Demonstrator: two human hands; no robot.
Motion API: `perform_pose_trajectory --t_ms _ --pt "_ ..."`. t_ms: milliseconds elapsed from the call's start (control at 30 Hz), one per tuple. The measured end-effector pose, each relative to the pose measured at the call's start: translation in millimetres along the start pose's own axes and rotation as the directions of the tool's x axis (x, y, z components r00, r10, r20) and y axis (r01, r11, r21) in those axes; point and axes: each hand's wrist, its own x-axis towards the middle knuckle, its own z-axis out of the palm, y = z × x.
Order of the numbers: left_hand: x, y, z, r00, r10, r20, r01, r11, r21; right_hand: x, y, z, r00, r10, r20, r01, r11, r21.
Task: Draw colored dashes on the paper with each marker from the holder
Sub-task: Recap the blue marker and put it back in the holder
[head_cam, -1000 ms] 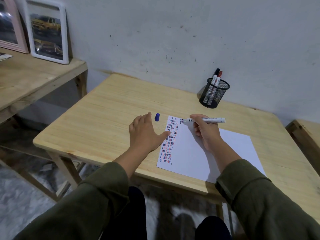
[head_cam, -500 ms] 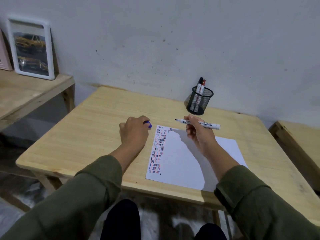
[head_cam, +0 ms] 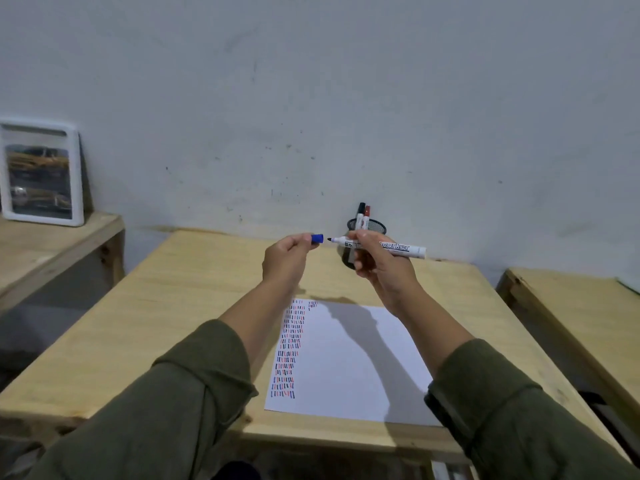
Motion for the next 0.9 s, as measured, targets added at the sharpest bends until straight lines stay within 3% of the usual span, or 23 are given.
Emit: perform_pose_trajectory --t_ms 467,633,767,900 --pt "-8 27 23 0.99 0.0 0.143 0.006 0.999 -0.041 4 -18 -15 0.998 -0.054 -0.021 0.053 0.997 -0.047" --pt "-9 40 25 0.963 -0.114 0.244 0.138 0.987 -0.083 3 -26 -16 0.994 -0.099 0.04 0.103 0.989 -0.104" --pt "-6 48 26 0.948 -0.202 0.246 0.239 0.962 -0.13 0 -32 -15 0.99 -0.126 0.064 0.136 0.974 -0.18" --pt "-9 51 34 0.943 -0.224 0.247 0.29 0.916 -0.276 2 -32 -12 0.993 -0.116 0.021 0.117 0.986 -0.122"
